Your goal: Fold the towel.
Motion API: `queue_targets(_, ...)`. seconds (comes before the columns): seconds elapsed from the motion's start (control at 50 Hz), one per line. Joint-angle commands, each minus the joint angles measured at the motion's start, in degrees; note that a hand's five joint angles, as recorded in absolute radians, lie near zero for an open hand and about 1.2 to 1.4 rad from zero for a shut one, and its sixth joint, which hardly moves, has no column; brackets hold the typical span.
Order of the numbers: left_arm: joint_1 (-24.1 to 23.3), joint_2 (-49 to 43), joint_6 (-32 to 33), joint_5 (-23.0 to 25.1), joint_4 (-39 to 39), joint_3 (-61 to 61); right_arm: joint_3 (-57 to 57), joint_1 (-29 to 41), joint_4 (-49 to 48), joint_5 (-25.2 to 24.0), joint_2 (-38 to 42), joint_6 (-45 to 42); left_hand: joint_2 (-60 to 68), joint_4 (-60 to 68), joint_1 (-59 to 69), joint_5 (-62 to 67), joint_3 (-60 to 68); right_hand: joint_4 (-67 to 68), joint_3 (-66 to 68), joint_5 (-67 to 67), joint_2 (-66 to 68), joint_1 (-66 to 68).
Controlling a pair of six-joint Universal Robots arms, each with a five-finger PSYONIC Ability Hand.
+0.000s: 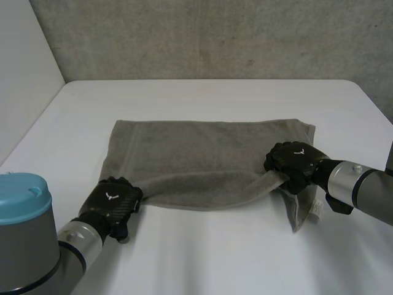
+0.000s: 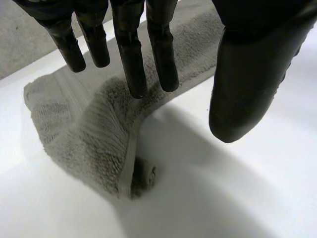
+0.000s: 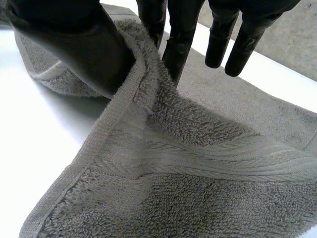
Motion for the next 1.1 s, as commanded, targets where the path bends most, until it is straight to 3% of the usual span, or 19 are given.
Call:
queue_targets(0.02, 0.3, 1.5, -0.1, 0.1, 0.6, -1.6, 0.1, 0.1, 0.0, -0.1, -0.1, 0.0, -2.7, -3.8, -2.6, -2.5, -3.3, -4.4, -3.0, 4.5, 7.2, 4.8)
queue_targets(0.38, 6.3, -6.8, 0.9, -0.1, 7.2, 4.3, 0.2, 0.2, 0.0, -0.1, 0.0, -0.1, -10.9, -3.8, -10.9, -10.7, -3.3, -4.4, -3.0, 4.5, 7.2, 4.8)
queue_targets(0.46, 8.4, -8.6, 1.0, -2.2, 7.4, 7.0, 0.2, 0.2, 0.0, -0.1, 0.0, -0.1, -10.6, -3.8, -10.5, -10.4, -3.3, -4.4, -3.0, 4.5, 7.2, 4.8)
queue_targets(0.86, 10.1, -8.7, 1.3, -4.2, 11.5, 8.9, 0.7, 0.3, -0.2, -0.1, 0.3, -0.3, -9.8, -3.8, -9.7, -9.6, -3.3, -4.4, -3.0, 4.5, 7.2, 4.8)
queue_targets(1.1, 13.7, -10.6, 6.6, -4.1, 19.2, 9.8, 0.8, 0.3, -1.0, -0.1, 0.2, -0.2, -9.6, -3.8, -9.5, -9.4, -3.3, -4.4, -3.0, 4.5, 7.2, 4.8)
